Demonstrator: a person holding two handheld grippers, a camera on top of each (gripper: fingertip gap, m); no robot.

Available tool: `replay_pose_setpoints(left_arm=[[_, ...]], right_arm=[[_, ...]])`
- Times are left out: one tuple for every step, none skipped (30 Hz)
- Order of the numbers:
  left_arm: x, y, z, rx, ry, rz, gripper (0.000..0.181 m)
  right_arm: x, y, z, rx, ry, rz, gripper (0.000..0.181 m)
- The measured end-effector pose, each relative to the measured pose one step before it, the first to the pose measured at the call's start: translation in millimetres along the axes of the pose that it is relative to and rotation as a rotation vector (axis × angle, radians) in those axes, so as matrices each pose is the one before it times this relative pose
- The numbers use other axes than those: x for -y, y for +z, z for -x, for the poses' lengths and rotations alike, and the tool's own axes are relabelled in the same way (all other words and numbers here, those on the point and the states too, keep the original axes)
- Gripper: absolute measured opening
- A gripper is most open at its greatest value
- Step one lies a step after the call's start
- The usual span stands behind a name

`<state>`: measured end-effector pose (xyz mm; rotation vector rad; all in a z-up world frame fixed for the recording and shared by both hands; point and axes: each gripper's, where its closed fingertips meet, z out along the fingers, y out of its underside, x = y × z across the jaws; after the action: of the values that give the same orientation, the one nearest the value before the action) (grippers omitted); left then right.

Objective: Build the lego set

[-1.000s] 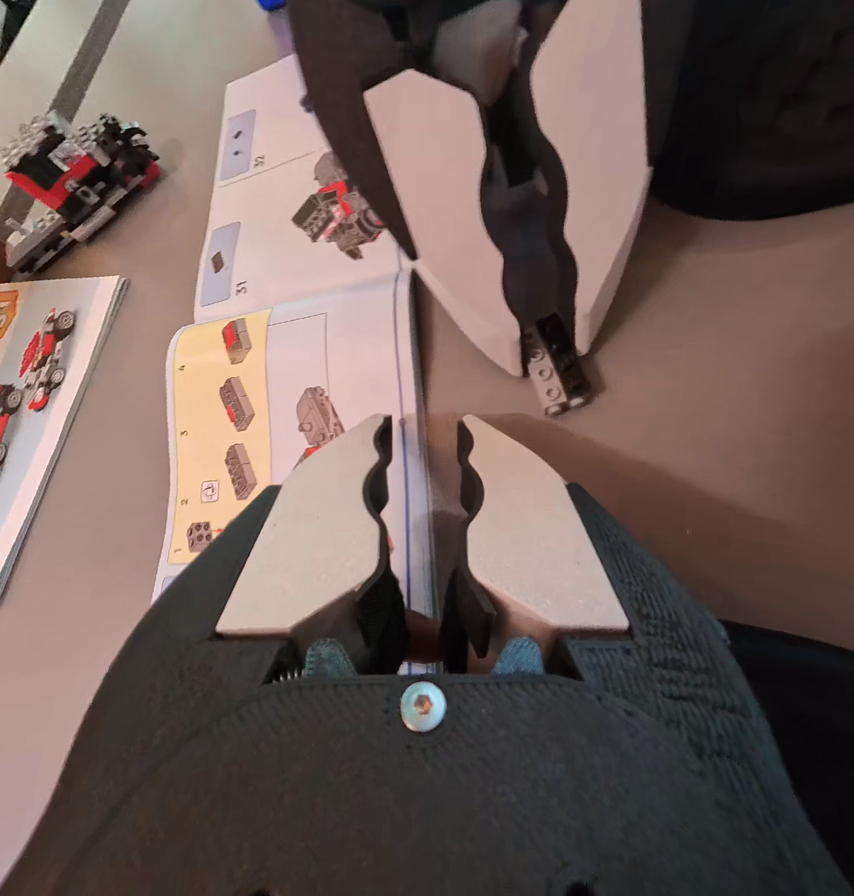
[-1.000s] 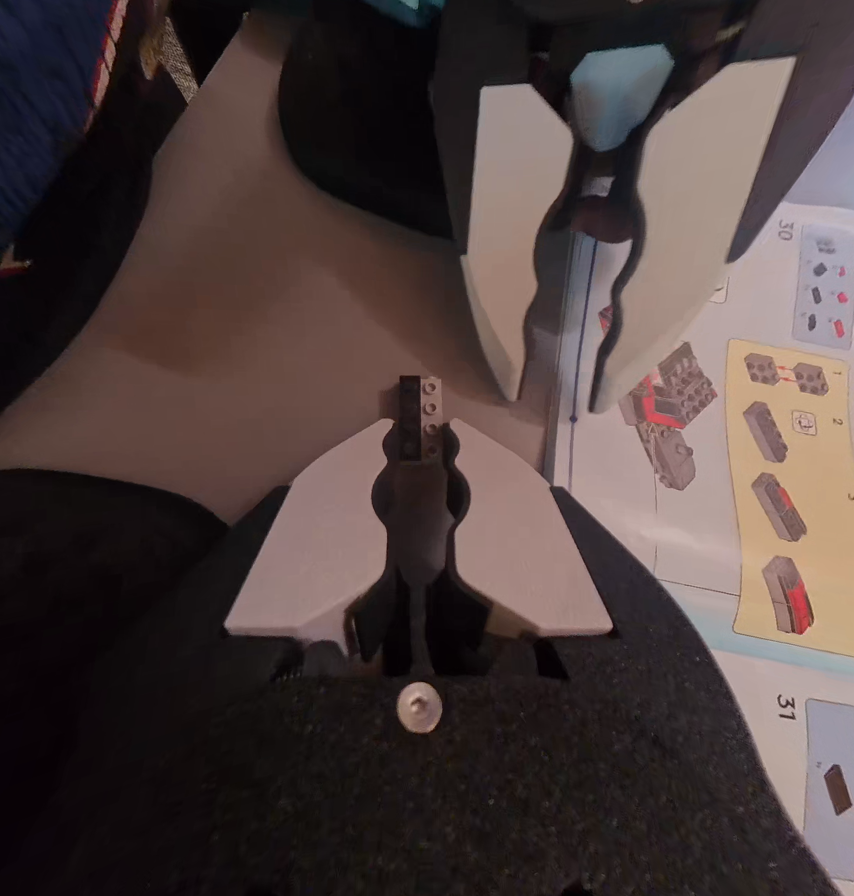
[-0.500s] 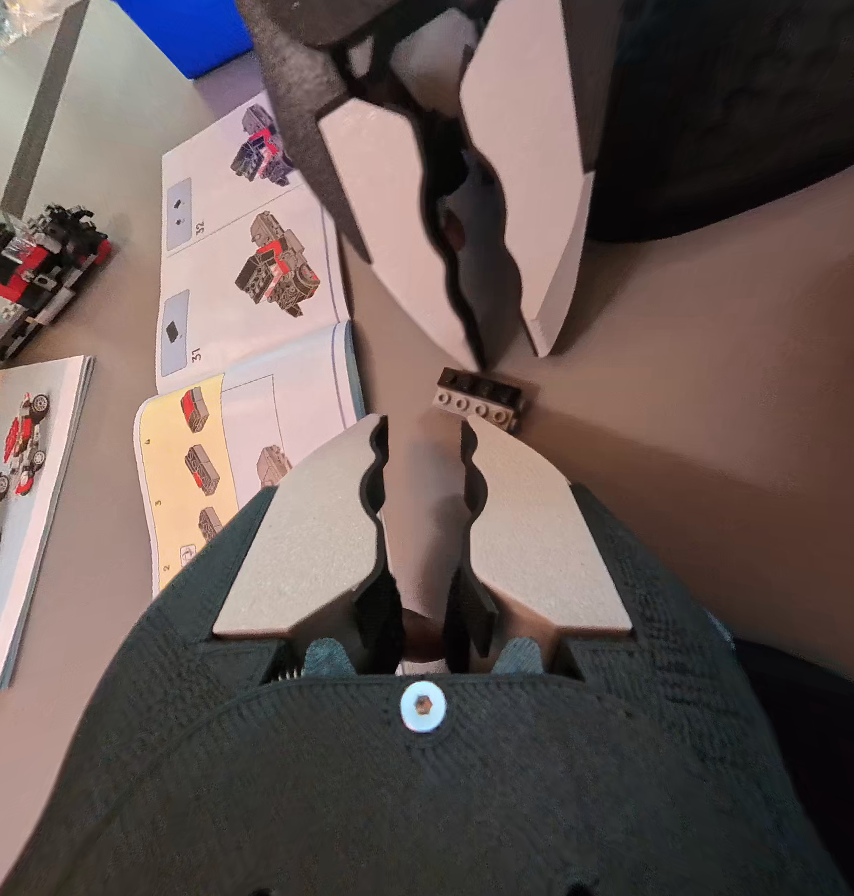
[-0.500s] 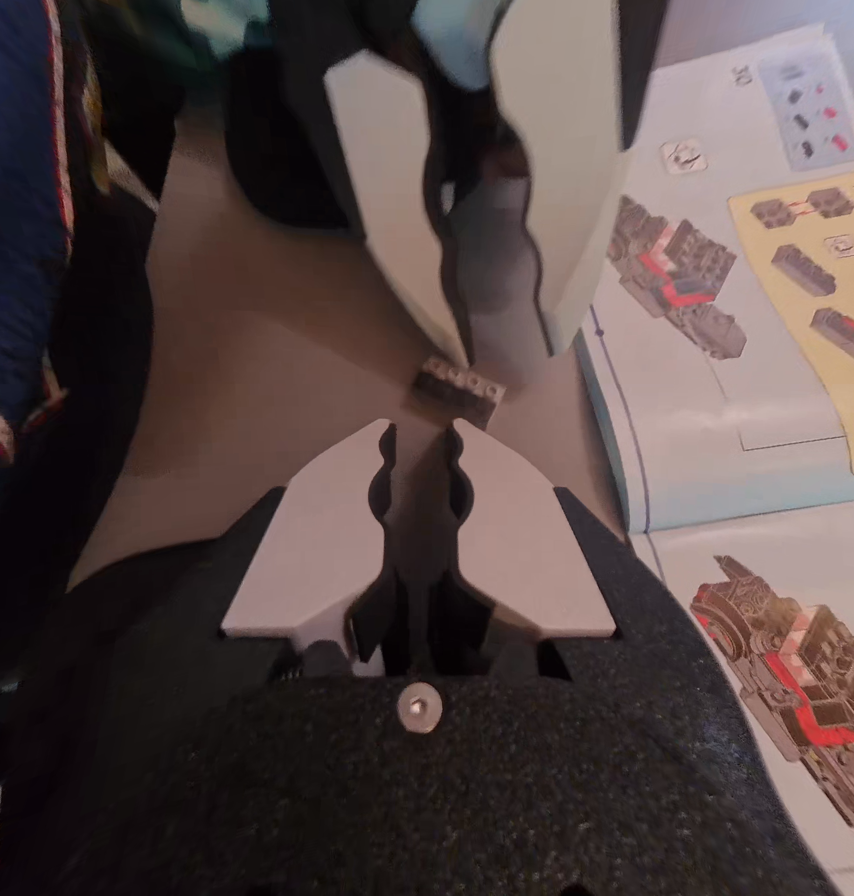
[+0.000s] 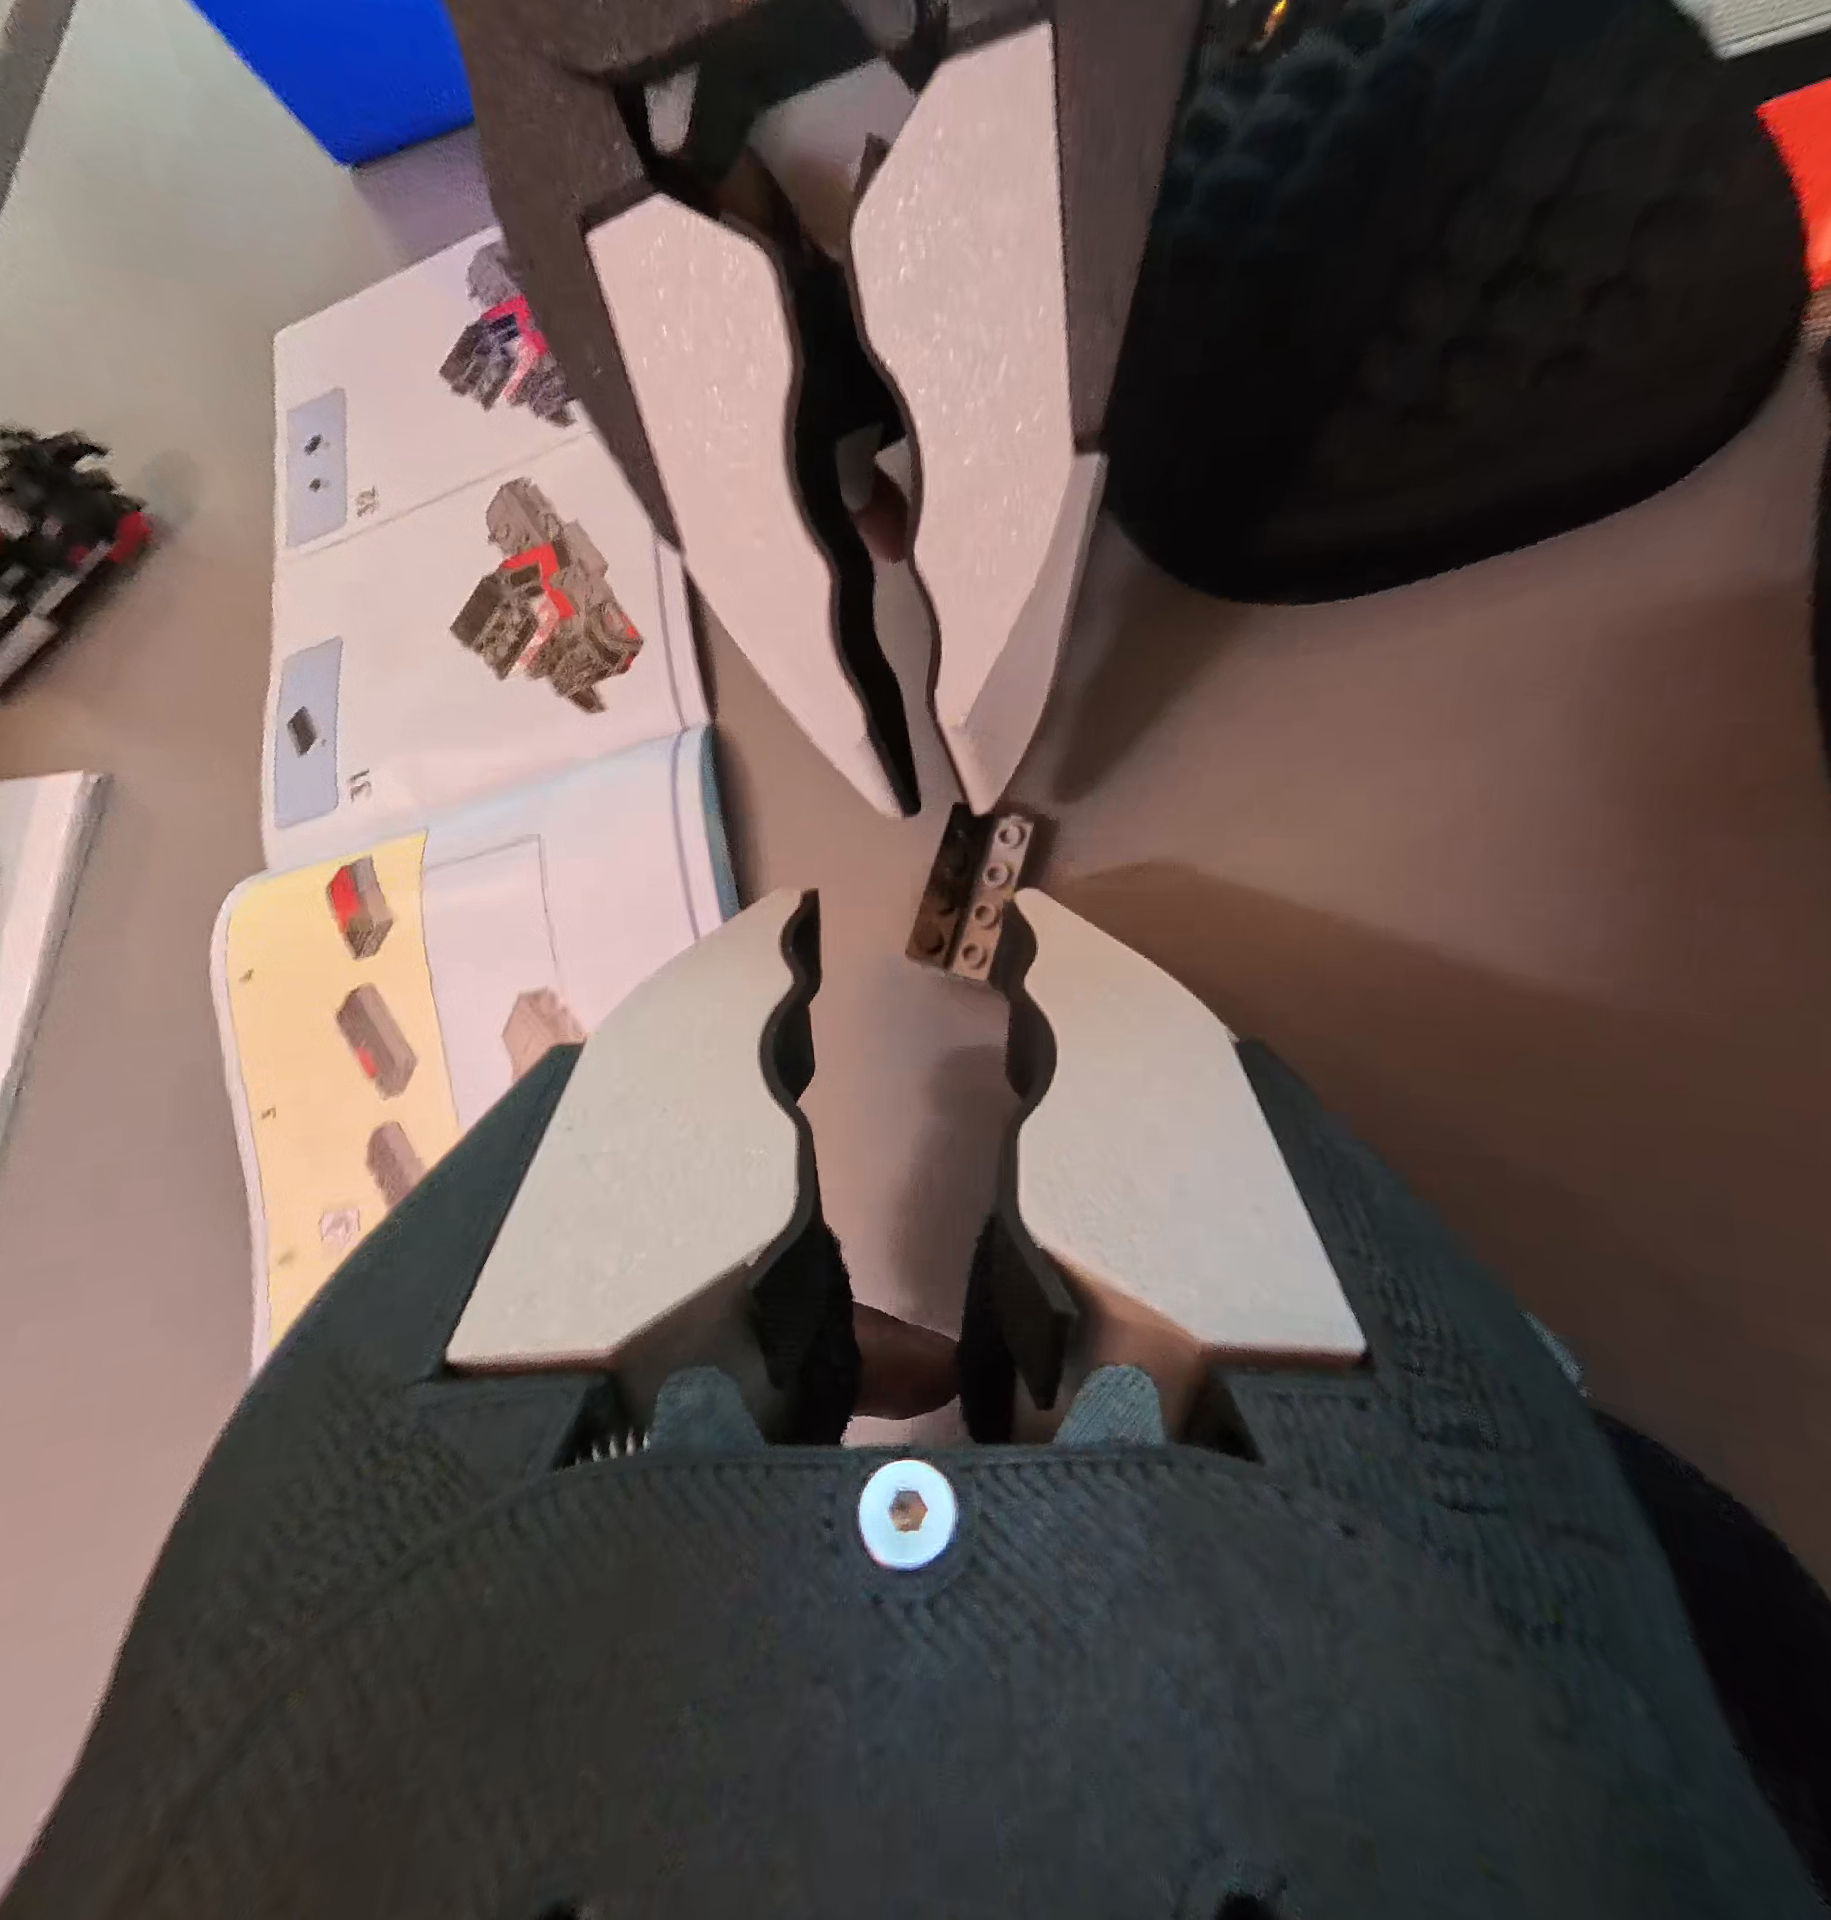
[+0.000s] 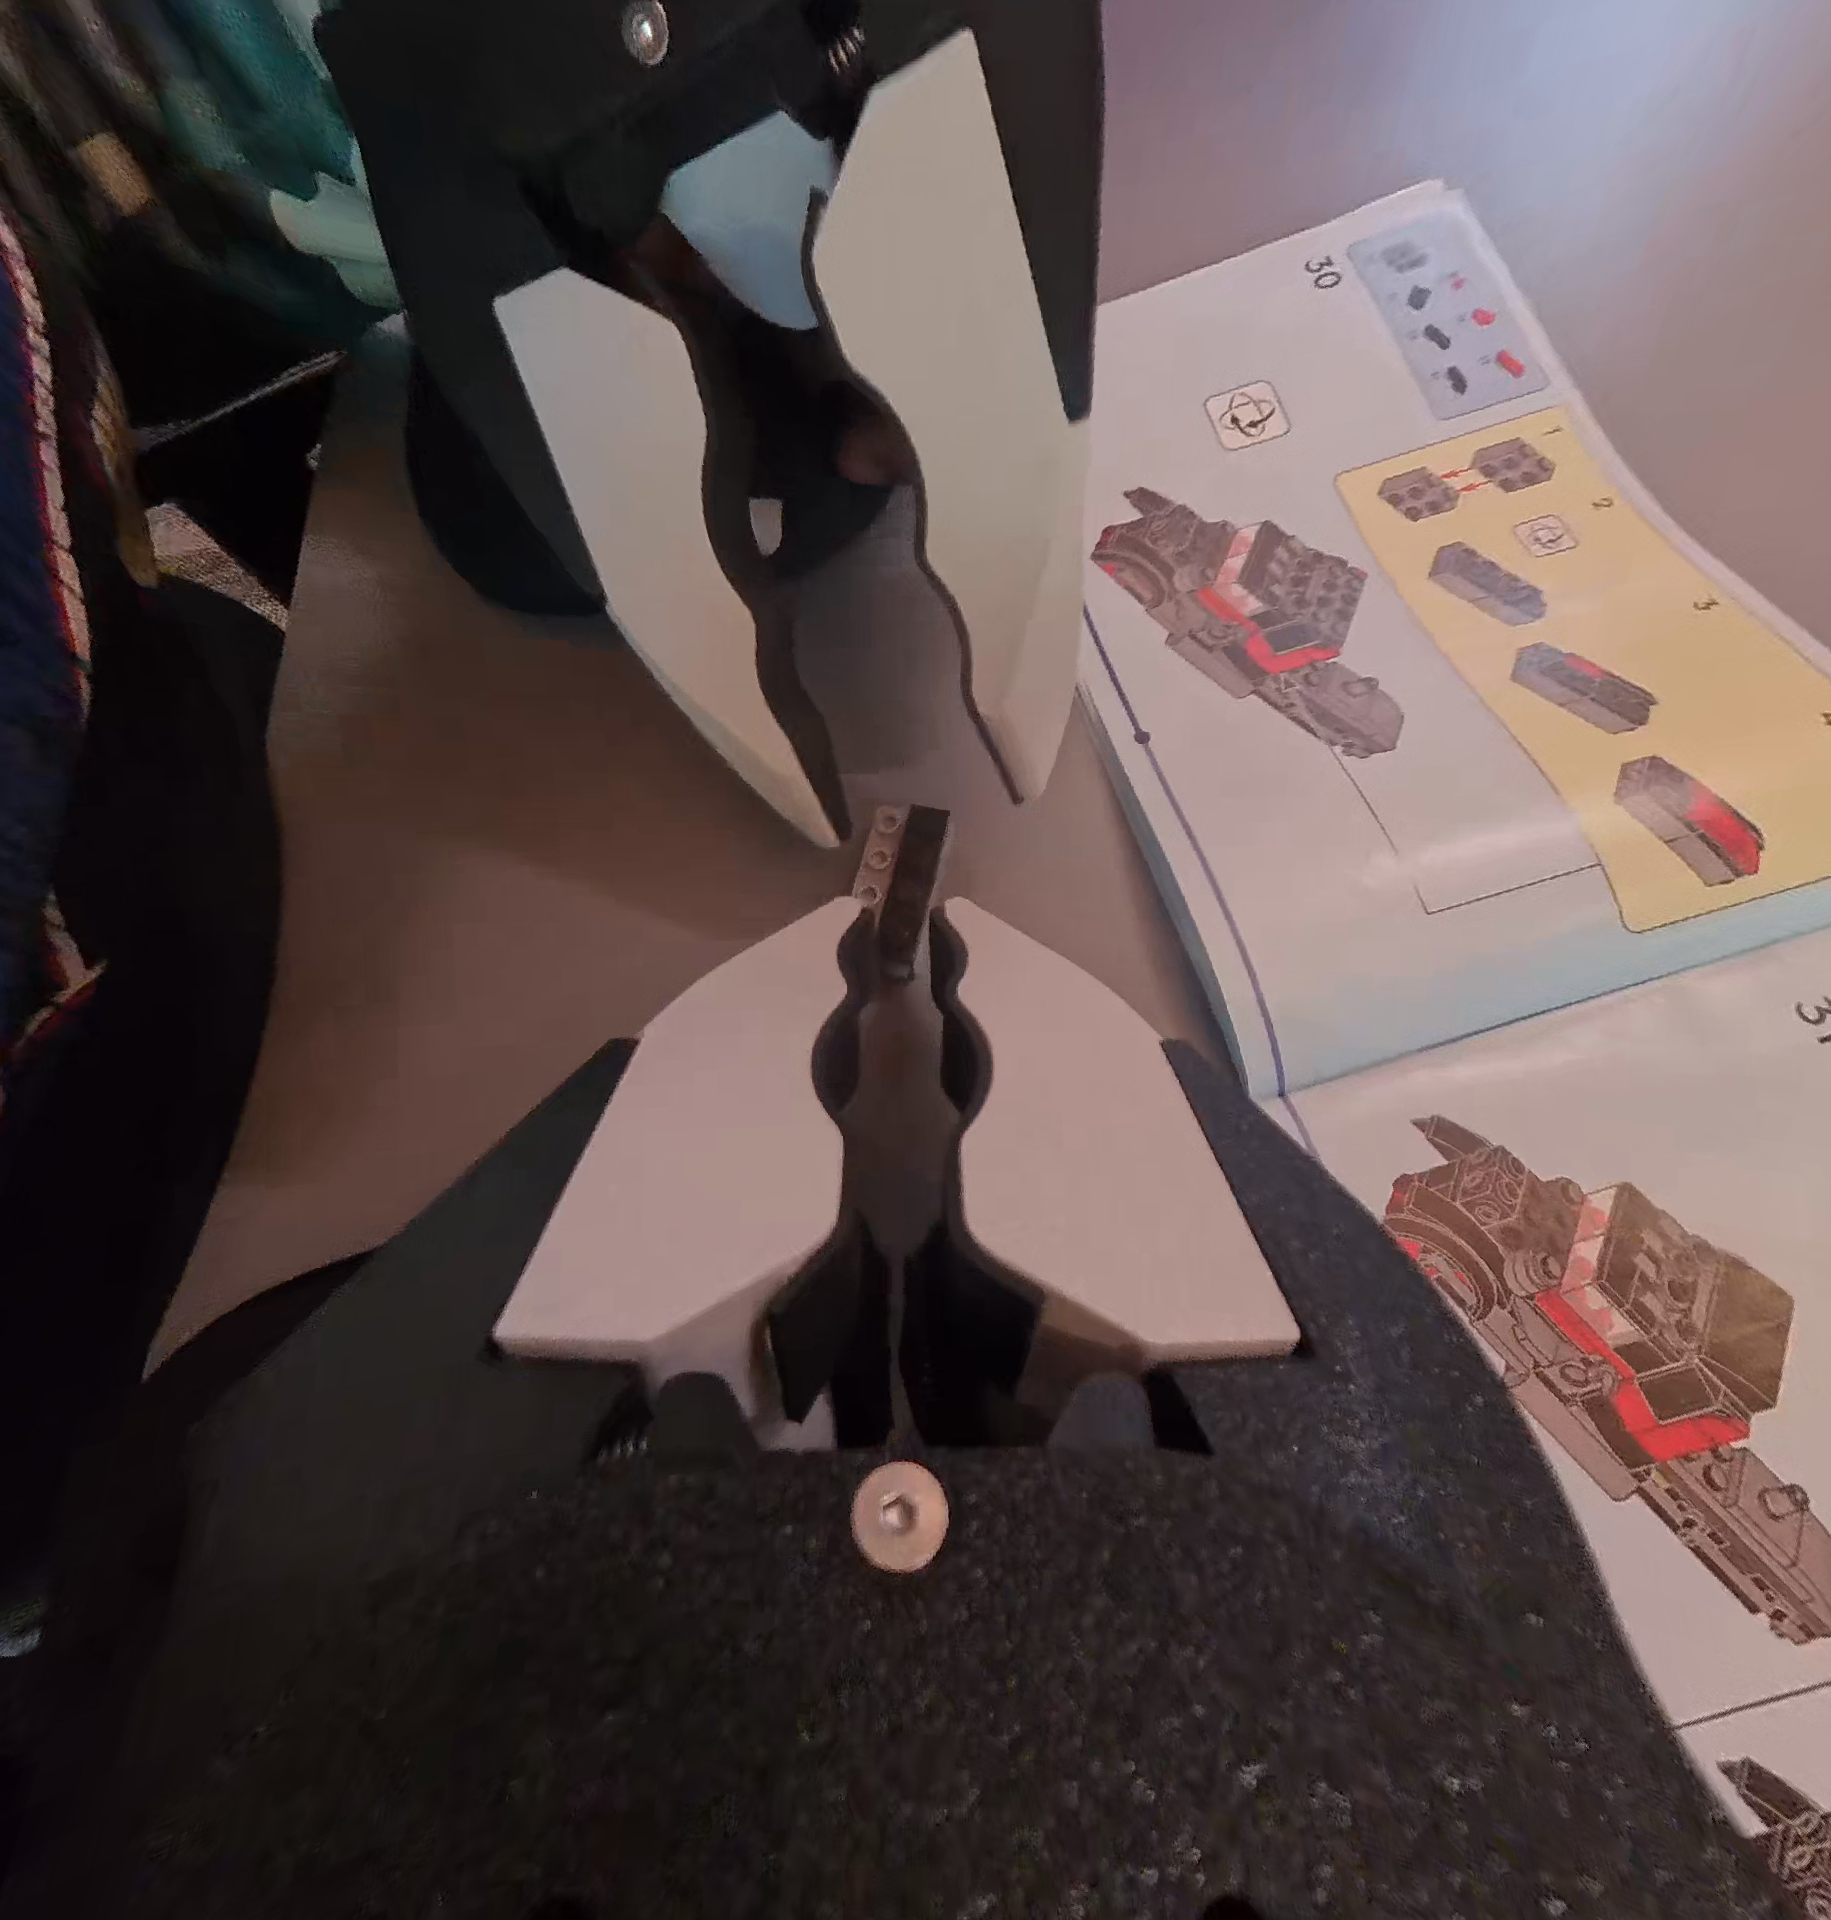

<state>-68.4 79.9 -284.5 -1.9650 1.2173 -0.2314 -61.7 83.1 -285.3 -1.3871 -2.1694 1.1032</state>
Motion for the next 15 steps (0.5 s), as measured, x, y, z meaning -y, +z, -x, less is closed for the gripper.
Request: replay_pose_setpoints(left_arm=[[1.22, 2.62, -2.16, -0.0407, 0.0025, -0.0081, 0.033], [-0.43, 3.27, -3.26, -0.0441, -0.0026, 0.0027, 0.032], [-2.54, 3.46, -1.84, -0.0314, -0.0048, 0.015, 0.029], [-4.37, 2.98, -0.69, -0.0182, -0.0038, 0.0265, 0.021], [-1.71, 1.3, -1.06, -0.0149, -0.0036, 0.0096, 0.018], [0.47, 0.04, -1.02, -0.0077, -0.0016, -0.0054, 0.018], [-0.16, -0.19, -0.48, -0.0007, 0.0022, -0.0017, 0.018], [0.07, -0.03, -0.61, -0.0003, 0.0027, -0.0021, 0.018], [0.06, -0.07, -0.19, 0.0011, 0.0022, -0.0009, 0.018], [-0.01, 0.02, -0.13, 0.0014, 0.0015, -0.0006, 0.017], [-0.03, -0.06, 0.01, 0.0004, 0.0, -0.0005, 0.017], [0.12, -0.04, -0.02, 0.0001, -0.0006, -0.0004, 0.017], [0.18, 0.11, 0.04, 0.0014, 0.0006, -0.0005, 0.017], [0.08, 0.08, -0.01, 0.0033, 0.0021, -0.0004, 0.017], [0.05, 0.0, -0.16, 0.0035, 0.0039, -0.0002, 0.017]], right_arm=[[0.08, 1.31, -0.06, -0.0018, 0.0041, 0.0037, 0.011], [-0.58, 1.75, 0.07, -0.0004, 0.0062, 0.0079, 0.011], [-1.21, 1.73, -0.39, -0.0024, 0.0082, 0.0123, 0.011], [-1.91, 1.6, 0.45, 0.0011, 0.004, 0.0159, 0.011], [-0.93, 1.0, -0.7, -0.0086, -0.0003, 0.0085, 0.01], [0.46, 0.07, -0.39, -0.0069, -0.0048, 0.0003, 0.008], [-0.26, 0.09, -0.03, -0.0025, -0.0047, 0.0062, 0.007], [-0.03, 0.12, 0.41, 0.0011, -0.0042, 0.0078, 0.007], [0.01, 0.02, -0.01, -0.0001, -0.0042, 0.0087, 0.007], [0.09, 0.05, 0.12, 0.0016, -0.0018, 0.0087, 0.008], [-0.07, 0.16, 0.22, 0.004, 0.0013, 0.0099, 0.009], [-1.43, 0.48, -1.08, -0.0048, 0.0025, 0.0185, 0.013], [-0.49, 0.47, -0.58, -0.002, 0.0011, 0.0114, 0.014], [-0.21, 0.38, 1.12, 0.0092, -0.0038, 0.0085, 0.012], [-0.17, 0.06, 1.02, 0.0061, -0.0106, 0.0072, 0.008]])
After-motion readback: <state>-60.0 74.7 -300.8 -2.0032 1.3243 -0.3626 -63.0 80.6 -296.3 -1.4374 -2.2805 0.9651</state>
